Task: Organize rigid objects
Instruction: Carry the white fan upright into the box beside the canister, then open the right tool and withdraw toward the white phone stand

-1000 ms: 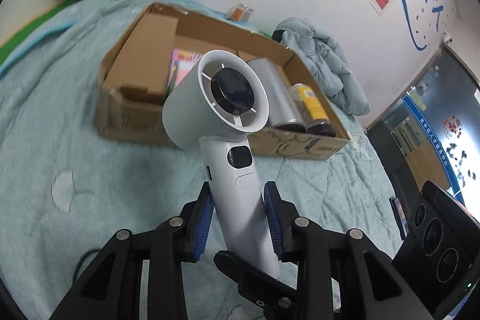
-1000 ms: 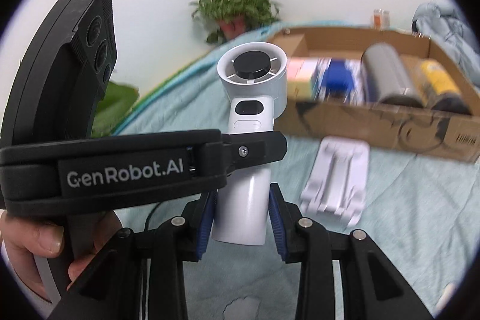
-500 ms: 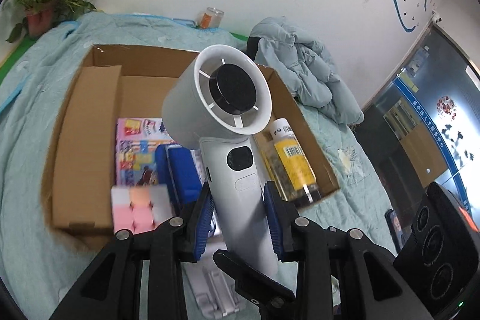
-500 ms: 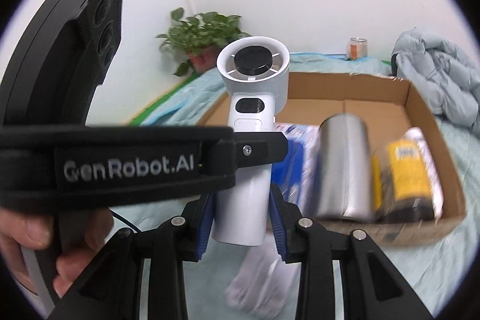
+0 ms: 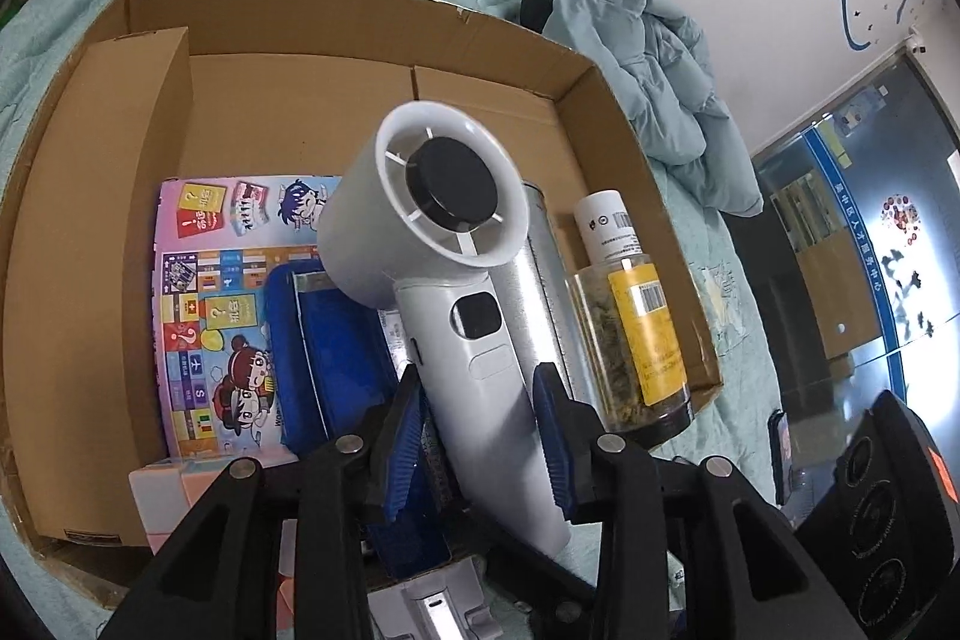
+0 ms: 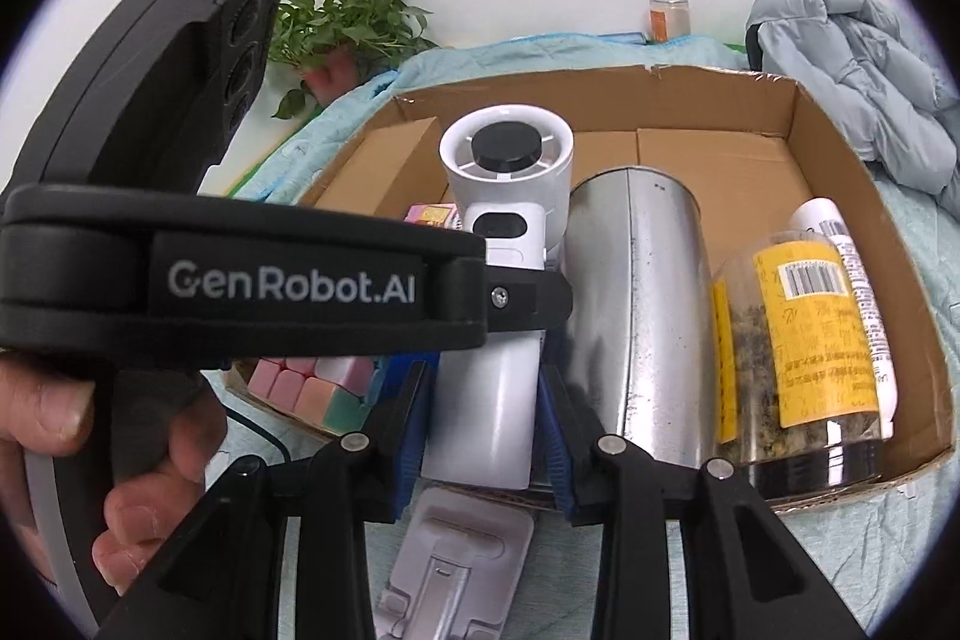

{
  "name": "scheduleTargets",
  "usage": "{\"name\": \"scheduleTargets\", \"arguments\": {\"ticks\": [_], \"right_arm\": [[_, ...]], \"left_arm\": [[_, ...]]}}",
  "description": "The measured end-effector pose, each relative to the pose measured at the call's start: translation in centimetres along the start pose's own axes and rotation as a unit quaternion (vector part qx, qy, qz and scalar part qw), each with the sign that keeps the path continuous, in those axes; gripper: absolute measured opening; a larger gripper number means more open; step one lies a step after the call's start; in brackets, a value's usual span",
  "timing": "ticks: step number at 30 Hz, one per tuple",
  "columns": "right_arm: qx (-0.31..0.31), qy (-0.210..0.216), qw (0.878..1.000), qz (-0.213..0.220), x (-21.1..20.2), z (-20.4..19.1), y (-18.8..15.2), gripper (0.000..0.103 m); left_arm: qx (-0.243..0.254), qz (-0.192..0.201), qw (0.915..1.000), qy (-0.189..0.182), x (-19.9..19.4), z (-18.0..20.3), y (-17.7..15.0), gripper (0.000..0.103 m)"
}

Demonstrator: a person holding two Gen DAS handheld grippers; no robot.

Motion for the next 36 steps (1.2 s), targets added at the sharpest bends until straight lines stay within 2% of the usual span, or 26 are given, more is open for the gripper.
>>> {"name": "scheduleTargets", "arguments": {"ticks": [1, 2, 3, 4, 5, 8, 10, 11, 14, 15, 18, 20, 23, 27, 29, 31, 34, 36], "right_arm": [[0.0, -0.009, 1.0, 0.007, -0.2, 0.2, 0.2, 0.035], [0.001, -0.013, 1.0, 0.011, -0.7, 0.0, 0.3, 0.036], [0.002, -0.011, 1.0, 0.014, -1.0, 0.0, 0.2, 0.044], [0.005, -0.002, 1.0, 0.019, -1.4, -0.1, 0.0, 0.052], [0.004, 0.002, 1.0, 0.027, -1.9, -0.1, -0.2, 0.055], [-0.006, -0.005, 0.998, 0.055, -3.2, 0.0, -0.7, 0.059], [-0.013, -0.007, 0.997, 0.077, -4.3, -0.1, -1.6, 0.077], [-0.018, -0.005, 0.996, 0.088, -4.9, -0.3, -2.1, 0.081], [-0.044, -0.017, 0.993, 0.107, -6.1, -0.9, -3.1, 0.084], [-0.051, -0.022, 0.992, 0.11, -6.3, -1.0, -3.4, 0.086], [-0.054, -0.03, 0.992, 0.112, -6.7, -0.9, -3.9, 0.089], [-0.055, -0.033, 0.992, 0.109, -6.8, -0.9, -4.2, 0.089], [-0.058, -0.026, 0.993, 0.096, -6.8, -1.0, -5.1, 0.089], [-0.055, 0.024, 0.998, 0.032, -4.8, -1.0, -8.9, 0.09], [-0.059, 0.033, 0.998, -0.006, -3.2, -0.9, -11.1, 0.089], [-0.049, 0.035, 0.998, -0.025, -2.1, -0.6, -12.5, 0.088], [-0.026, 0.012, 0.999, -0.044, -0.9, 0.2, -13.7, 0.089], [-0.033, 0.013, 0.999, -0.036, -0.8, -0.2, -13.8, 0.089]], "left_arm": [[0.003, 0.005, 1.0, 0.0, -0.2, 0.1, -0.1, 0.043], [0.006, 0.013, 0.9999, -0.002, -0.6, 0.3, 0.0, 0.054], [0.008, 0.024, 0.9997, 0.002, -1.3, 0.4, 0.0, 0.068], [0.008, 0.035, 0.9993, 0.01, -1.9, 0.4, 0.0, 0.074], [0.011, 0.054, 0.9982, 0.023, -2.9, 0.4, 0.1, 0.08], [0.036, 0.09, 0.9941, 0.047, -5.1, 0.5, -0.2, 0.081], [0.048, 0.112, 0.9901, 0.071, -6.5, 0.6, -0.6, 0.082], [0.058, 0.124, 0.9869, 0.085, -7.2, 0.6, -0.9, 0.087], [0.093, 0.173, 0.9703, 0.141, -9.5, 1.2, -2.1, 0.101], [0.104, 0.193, 0.9624, 0.16, -10.3, 1.4, -2.5, 0.102], [0.123, 0.224, 0.9464, 0.197, -12.1, 1.5, -4.5, 0.102], [0.119, 0.232, 0.9434, 0.204, -12.7, 1.4, -5.9, 0.102], [0.096, 0.231, 0.9479, 0.198, -13.1, 0.8, -8.8, 0.103], [0.053, 0.174, 0.9749, 0.129, -10.1, -0.7, -14.1, 0.102], [0.023, 0.148, 0.9833, 0.103, -8.2, -1.9, -16.0, 0.102], [-0.018, 0.109, 0.9913, 0.071, -6.1, -3.2, -17.6, 0.102], [-0.062, 0.073, 0.9952, 0.018, -3.7, -4.3, -18.9, 0.102], [-0.067, 0.06, 0.996, 0.006, -2.7, -4.3, -19.3, 0.101]]}}
Point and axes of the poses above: each gripper's, at about its wrist camera, not at the fingertips, and x roughly the way its jaws point, z to its right, y to its top, the point moved 8 cm from there along x, roughly the way its jaws point, and after that the axes turned 5 degrees about x, right-handed, at the moved point
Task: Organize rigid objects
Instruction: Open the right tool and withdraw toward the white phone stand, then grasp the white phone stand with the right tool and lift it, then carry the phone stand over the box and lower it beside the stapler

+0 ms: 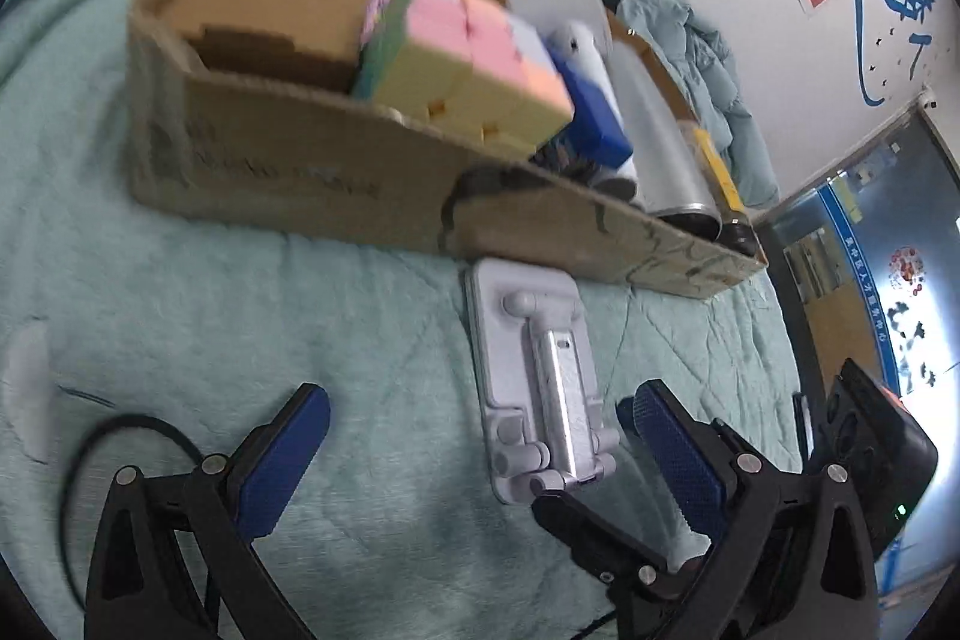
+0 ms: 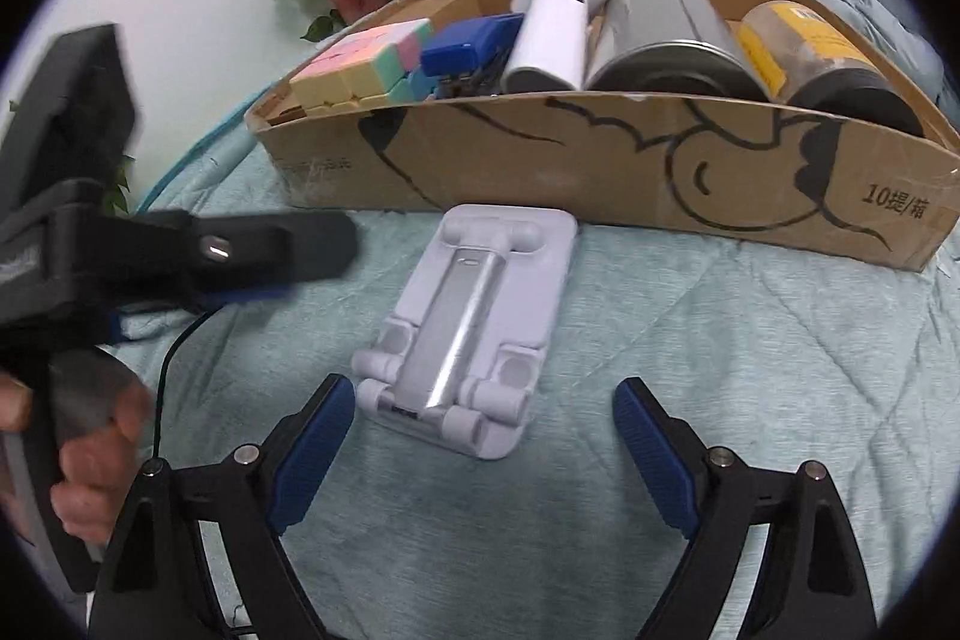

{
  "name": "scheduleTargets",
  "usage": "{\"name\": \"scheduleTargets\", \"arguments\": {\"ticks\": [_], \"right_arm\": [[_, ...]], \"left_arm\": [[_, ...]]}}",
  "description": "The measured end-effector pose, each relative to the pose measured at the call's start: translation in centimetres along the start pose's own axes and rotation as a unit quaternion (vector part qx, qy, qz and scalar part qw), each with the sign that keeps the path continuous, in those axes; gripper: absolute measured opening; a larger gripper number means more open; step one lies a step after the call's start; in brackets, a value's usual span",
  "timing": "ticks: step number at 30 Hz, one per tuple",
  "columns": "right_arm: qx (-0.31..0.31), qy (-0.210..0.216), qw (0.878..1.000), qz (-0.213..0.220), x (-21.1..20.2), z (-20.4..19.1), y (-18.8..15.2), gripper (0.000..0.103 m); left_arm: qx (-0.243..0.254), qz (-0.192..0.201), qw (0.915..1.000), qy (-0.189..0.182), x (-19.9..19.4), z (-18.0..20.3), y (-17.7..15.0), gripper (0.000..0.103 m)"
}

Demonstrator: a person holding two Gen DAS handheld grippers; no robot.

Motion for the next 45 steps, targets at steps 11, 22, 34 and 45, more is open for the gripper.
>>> {"name": "scheduleTargets", "arguments": {"ticks": [11, 22, 34, 45], "right_arm": [[-0.028, -0.034, 0.999, 0.016, 1.1, -1.6, -0.1, 0.07], [0.061, 0.067, 0.996, -0.02, -0.3, -1.4, -1.0, 0.067], [0.073, 0.111, 0.991, -0.007, -1.9, -2.1, -1.8, 0.063], [0.006, 0.109, 0.993, 0.055, -3.9, -5.3, 4.5, 0.063]], "left_arm": [[0.015, -0.008, 0.9995, -0.027, 1.3, 1.2, -0.1, 0.092], [0.029, -0.021, 0.9985, -0.041, 0.2, 3.0, -2.8, 0.049], [0.029, 0.015, 0.9987, -0.04, -2.4, 4.2, -3.3, 0.032], [0.054, 0.082, 0.9941, -0.047, -8.3, 5.6, 3.5, 0.032]]}}
Point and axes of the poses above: each gripper's, at about its wrist camera, not at the fingertips, and x roughly the way its jaws point, z to its right, y to its top, the point moved 8 cm from there along x, roughly the way its jaws point, and after that the axes turned 5 degrees about x, right-handed, at the moved point
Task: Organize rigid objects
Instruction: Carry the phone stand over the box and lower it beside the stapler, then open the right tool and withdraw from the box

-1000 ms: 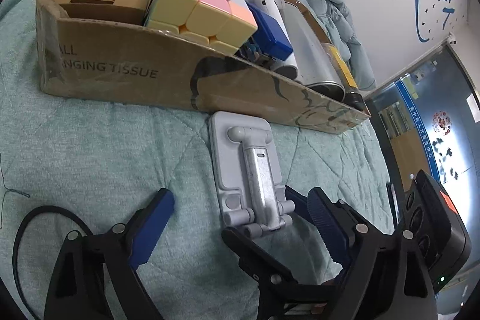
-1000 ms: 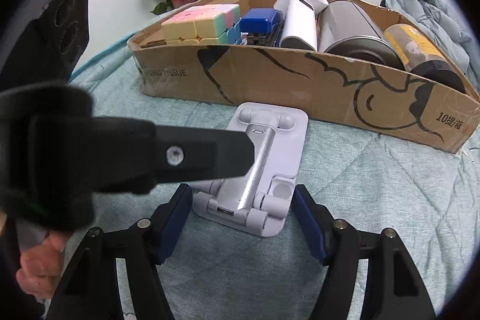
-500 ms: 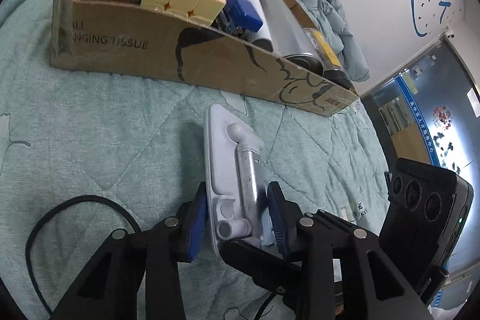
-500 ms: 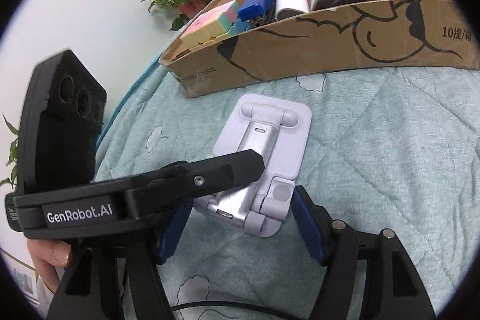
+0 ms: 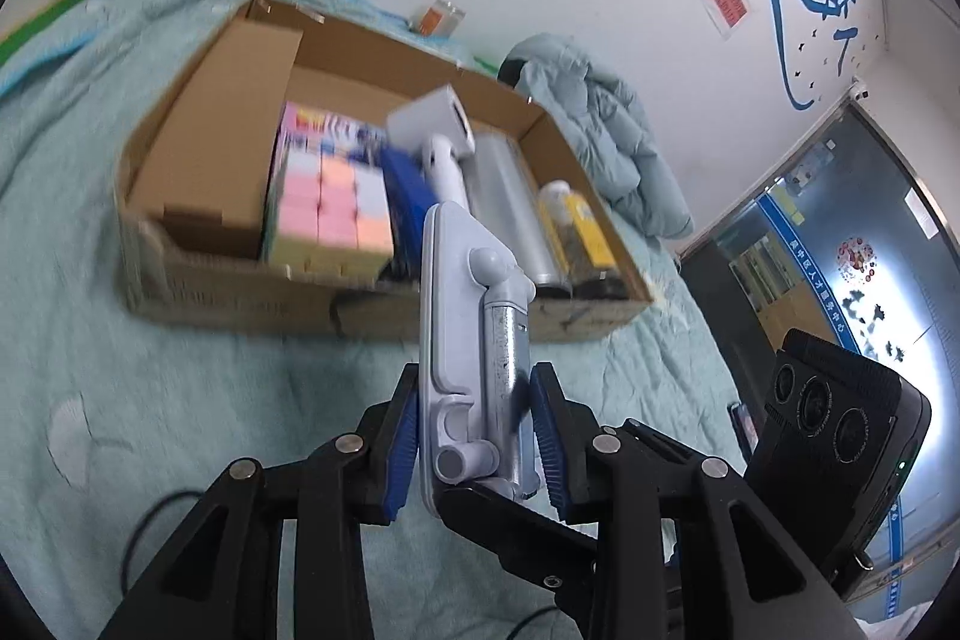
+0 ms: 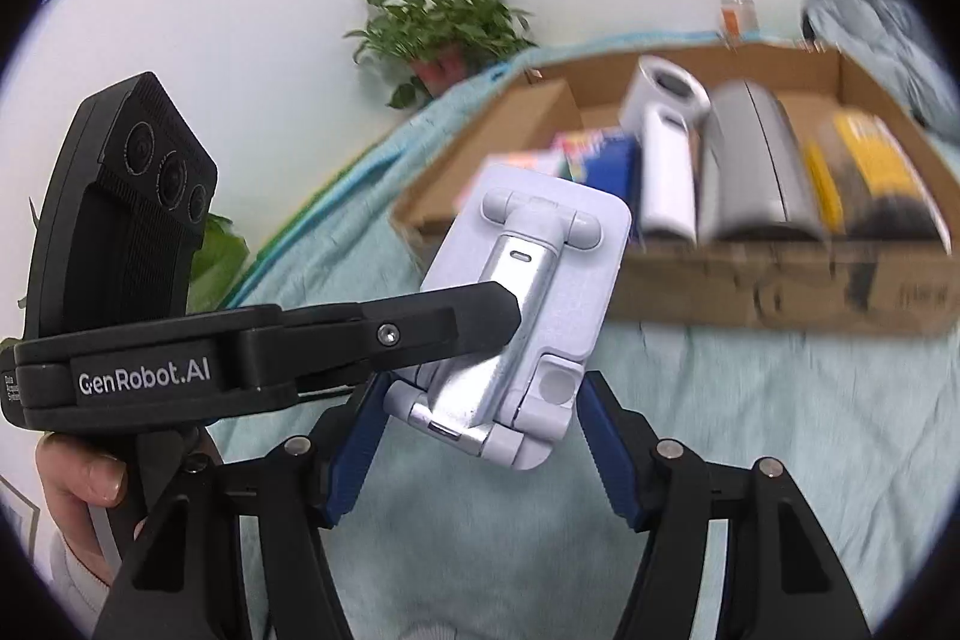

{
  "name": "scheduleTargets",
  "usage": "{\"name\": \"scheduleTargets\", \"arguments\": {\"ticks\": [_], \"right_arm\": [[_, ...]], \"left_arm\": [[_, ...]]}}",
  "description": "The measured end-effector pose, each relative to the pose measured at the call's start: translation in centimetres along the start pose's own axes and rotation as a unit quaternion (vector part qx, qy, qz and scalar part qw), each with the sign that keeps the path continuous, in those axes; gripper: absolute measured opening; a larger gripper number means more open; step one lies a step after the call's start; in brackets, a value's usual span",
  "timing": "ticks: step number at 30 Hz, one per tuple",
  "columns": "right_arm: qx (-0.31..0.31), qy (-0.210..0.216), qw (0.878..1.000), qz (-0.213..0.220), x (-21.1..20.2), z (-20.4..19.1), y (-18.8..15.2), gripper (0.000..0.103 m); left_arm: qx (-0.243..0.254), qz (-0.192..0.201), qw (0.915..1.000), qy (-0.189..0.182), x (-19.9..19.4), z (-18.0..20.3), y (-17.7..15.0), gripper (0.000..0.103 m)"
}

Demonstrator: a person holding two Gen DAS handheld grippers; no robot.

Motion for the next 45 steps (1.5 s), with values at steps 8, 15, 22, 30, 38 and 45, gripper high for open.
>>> {"name": "scheduleTargets", "arguments": {"ticks": [8, 15, 22, 30, 38, 45], "right_arm": [[-0.042, 0.003, 0.999, 0.0, 0.8, -2.6, 6.6, 0.063], [-0.042, 0.016, 0.998, -0.035, 3.9, -3.3, 10.7, 0.063], [-0.02, 0.016, 0.994, -0.102, 9.2, -1.1, 12.5, 0.063], [-0.002, -0.027, 0.992, -0.123, 11.3, 0.8, 12.2, 0.06], [-0.031, -0.112, 0.993, 0.0, 3.3, 1.7, 11.1, 0.084], [-0.044, -0.245, 0.967, 0.06, -2.7, 4.7, 4.4, 0.084]], "left_arm": [[0.005, 0.027, 0.9996, 0.004, -2.1, -1.6, 8.3, 0.032], [-0.018, 0.013, 0.9997, 0.013, -0.4, -5.1, 14.8, 0.031], [-0.061, -0.026, 0.9977, 0.012, 4.8, -10.2, 17.3, 0.031], [-0.033, -0.052, 0.9953, 0.075, 7.3, -12.2, 16.1, 0.048], [0.075, 0.063, 0.9756, 0.197, 0.5, -8.6, 15.0, 0.096], [0.145, 0.149, 0.9257, 0.316, -4.1, -3.3, 8.2, 0.103]]}}
Point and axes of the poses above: each gripper's, at about its wrist camera, not at the fingertips, and x roughly the way its jaws point, z to its right, y to its top, the point moved 8 cm from there along x, roughly the way its jaws point, and after that the axes turned 5 degrees about x, right-handed, at the moved point
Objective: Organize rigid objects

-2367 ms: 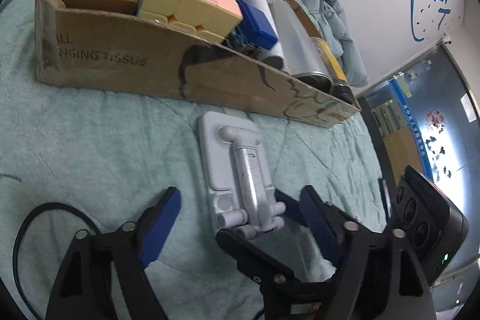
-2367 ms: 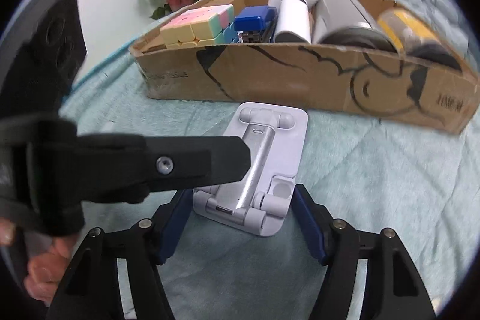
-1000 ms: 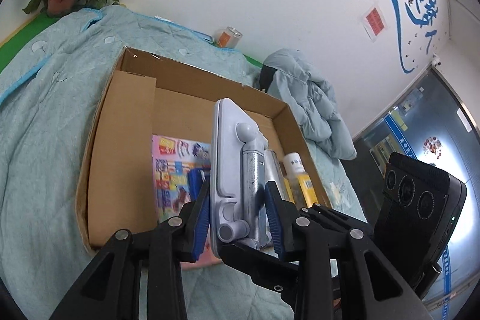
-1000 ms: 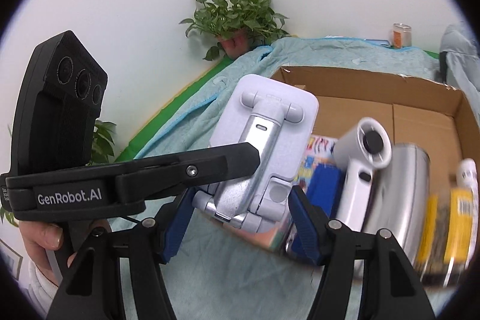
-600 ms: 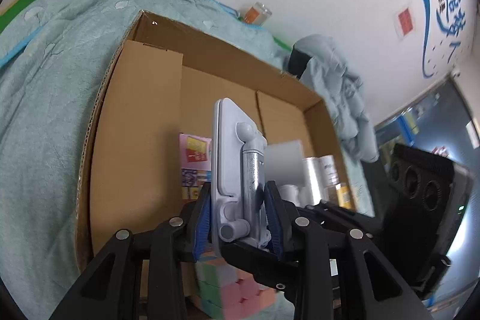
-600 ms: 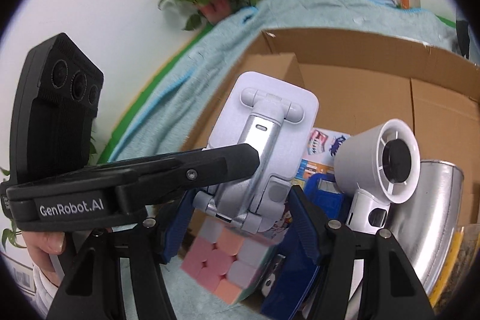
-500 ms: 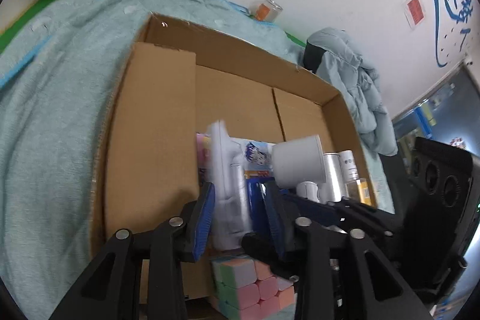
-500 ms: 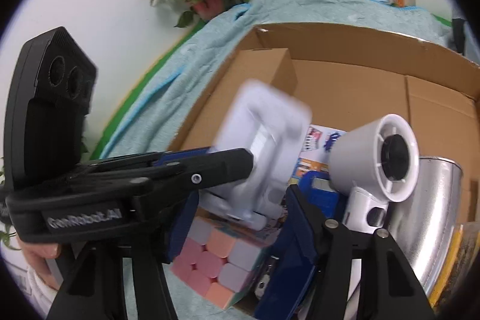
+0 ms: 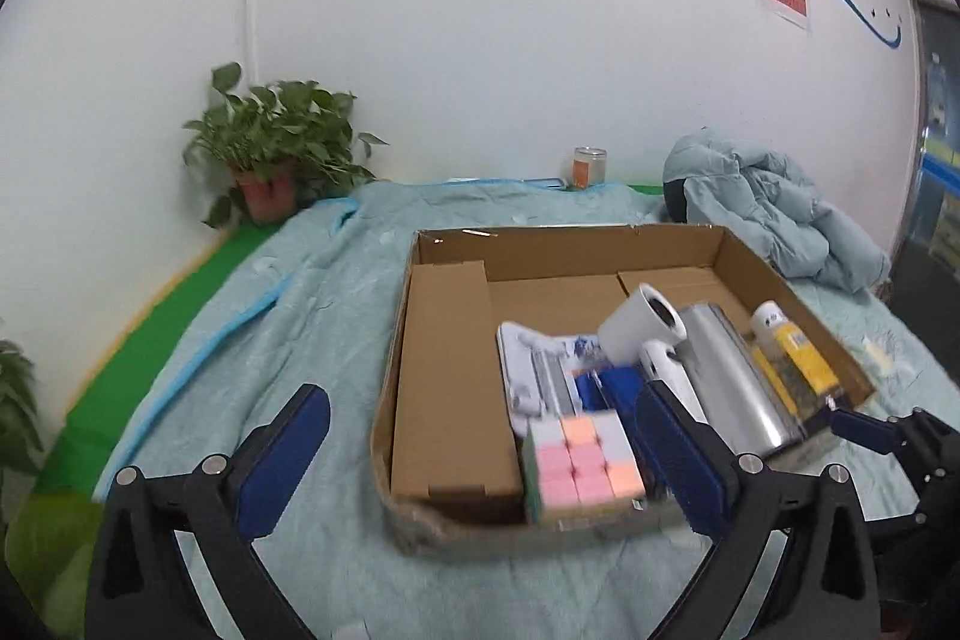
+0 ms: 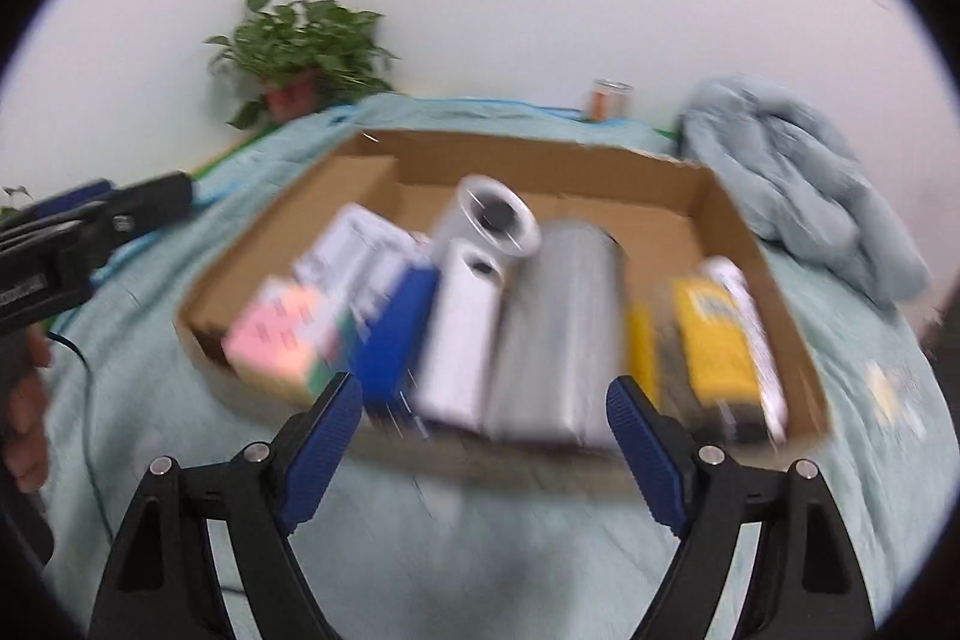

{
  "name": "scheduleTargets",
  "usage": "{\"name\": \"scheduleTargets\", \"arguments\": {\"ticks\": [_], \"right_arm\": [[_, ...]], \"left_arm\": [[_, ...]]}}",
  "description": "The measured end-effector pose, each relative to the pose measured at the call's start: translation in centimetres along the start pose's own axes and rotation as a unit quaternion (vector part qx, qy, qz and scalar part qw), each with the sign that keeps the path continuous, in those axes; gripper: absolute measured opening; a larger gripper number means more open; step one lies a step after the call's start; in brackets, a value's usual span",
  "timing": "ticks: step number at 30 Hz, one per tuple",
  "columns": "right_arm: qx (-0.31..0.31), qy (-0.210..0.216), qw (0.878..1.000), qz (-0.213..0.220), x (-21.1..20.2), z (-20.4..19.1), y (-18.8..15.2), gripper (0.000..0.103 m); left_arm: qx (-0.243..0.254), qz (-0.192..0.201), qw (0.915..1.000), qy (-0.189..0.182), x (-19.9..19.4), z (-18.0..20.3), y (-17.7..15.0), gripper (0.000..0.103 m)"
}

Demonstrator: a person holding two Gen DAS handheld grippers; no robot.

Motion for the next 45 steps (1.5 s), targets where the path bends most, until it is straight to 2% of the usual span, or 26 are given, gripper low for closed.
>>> {"name": "scheduleTargets", "arguments": {"ticks": [3, 6, 10, 19, 28, 45], "right_arm": [[0.007, -0.018, 1.0, 0.002, -1.4, 1.2, -2.3, 0.084], [0.015, -0.022, 1.0, -0.004, -2.4, 2.3, -3.6, 0.084], [0.018, -0.022, 1.0, -0.005, -4.1, 3.2, -4.2, 0.084], [0.011, -0.026, 0.999, 0.028, -7.8, 3.7, -4.4, 0.084], [0.01, -0.031, 0.999, 0.035, -8.4, 3.7, -4.7, 0.084], [0.01, -0.041, 0.998, 0.036, -7.7, 3.5, -4.9, 0.084]], "left_arm": [[-0.015, 0.01, 0.9998, 0.011, -2.4, 1.8, -2.3, 0.103], [-0.036, 0.003, 0.9993, -0.002, -4.0, 3.6, -3.6, 0.102], [-0.031, 0.009, 0.9995, 0.001, -6.8, 5.4, -3.9, 0.102], [-0.027, 0.018, 0.9994, -0.007, -11.2, 7.3, -3.7, 0.102], [-0.021, 0.0, 0.9996, -0.018, -11.2, 8.9, -4.8, 0.103], [-0.01, -0.008, 0.9998, -0.015, -9.4, 8.4, -5.3, 0.102]]}}
Point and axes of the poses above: each gripper's, at about its wrist camera, not at the fingertips, and x roughly the way its jaws point, z to its right, y to its top, the point moved 8 cm from there along x, roughly the way its jaws point, and after that the axes turned 5 degrees about x, right-handed, at the moved point
